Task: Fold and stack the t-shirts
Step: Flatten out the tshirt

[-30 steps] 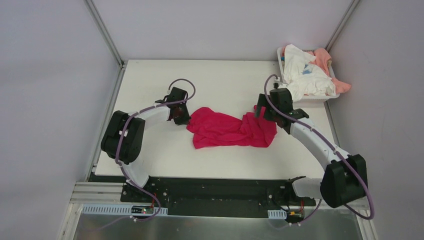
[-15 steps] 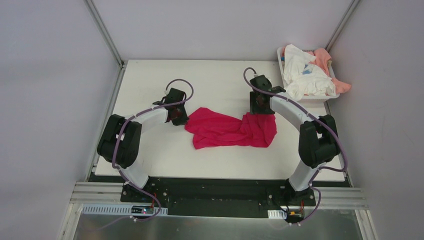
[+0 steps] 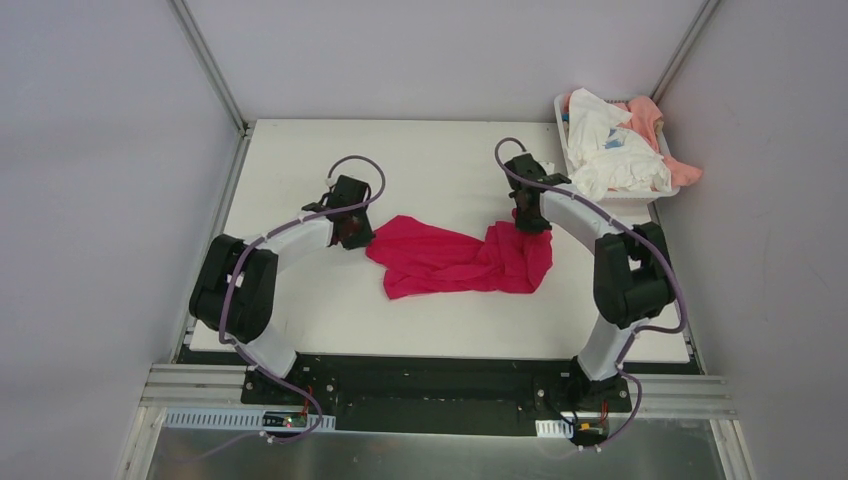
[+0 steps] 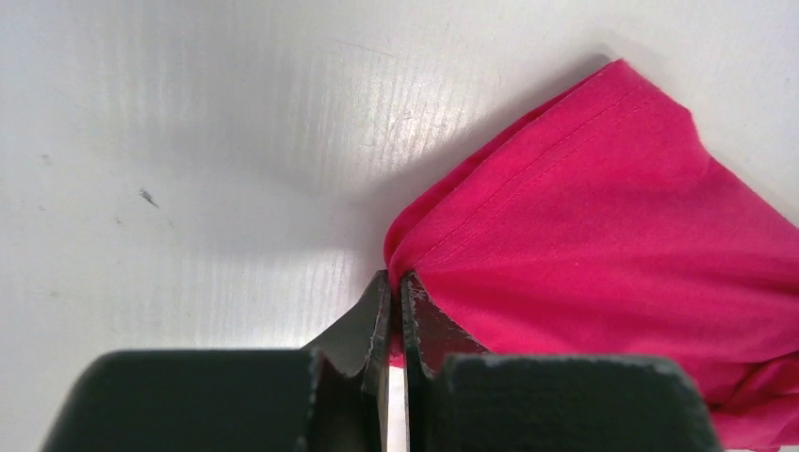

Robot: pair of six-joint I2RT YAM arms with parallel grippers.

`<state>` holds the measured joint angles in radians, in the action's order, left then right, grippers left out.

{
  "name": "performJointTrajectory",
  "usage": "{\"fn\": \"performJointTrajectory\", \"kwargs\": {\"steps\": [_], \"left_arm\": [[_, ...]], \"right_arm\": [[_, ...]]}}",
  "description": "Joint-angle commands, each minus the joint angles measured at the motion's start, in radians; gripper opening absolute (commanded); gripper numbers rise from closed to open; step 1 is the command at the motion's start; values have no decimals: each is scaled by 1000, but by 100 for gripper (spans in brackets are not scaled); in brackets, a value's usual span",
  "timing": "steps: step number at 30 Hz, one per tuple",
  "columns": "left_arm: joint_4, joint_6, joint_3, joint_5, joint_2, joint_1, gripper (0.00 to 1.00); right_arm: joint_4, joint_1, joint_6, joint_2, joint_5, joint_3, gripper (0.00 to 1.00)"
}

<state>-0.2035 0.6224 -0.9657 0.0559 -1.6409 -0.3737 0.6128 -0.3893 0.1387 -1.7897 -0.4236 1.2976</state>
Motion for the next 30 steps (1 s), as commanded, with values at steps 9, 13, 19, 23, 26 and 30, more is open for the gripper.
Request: {"fn": "performJointTrajectory", "kwargs": {"steps": [9,13,19,23,26,30], "left_arm": [[-62,-93,-118,225,360,-5,0],[-71,-130,-170,286,574,-4,0],[-133,-179,-321,305,797,-4,0],[-171,-200,-413,298,897,-5,0],[-203,-213,-472,306,943,-5,0],[-248,-226,-530,374,968,-5,0]], "right_arm": [[-209,31,35,540,-56,-123,0],[-246,34,18,761,-6,-109,0],[-231,33,0,964,181,9,0],[-190,35,-6,1047,325,91,0],[-151,34,3,1105,391,125,0],[-165,34,32,1204,472,55,0]]}}
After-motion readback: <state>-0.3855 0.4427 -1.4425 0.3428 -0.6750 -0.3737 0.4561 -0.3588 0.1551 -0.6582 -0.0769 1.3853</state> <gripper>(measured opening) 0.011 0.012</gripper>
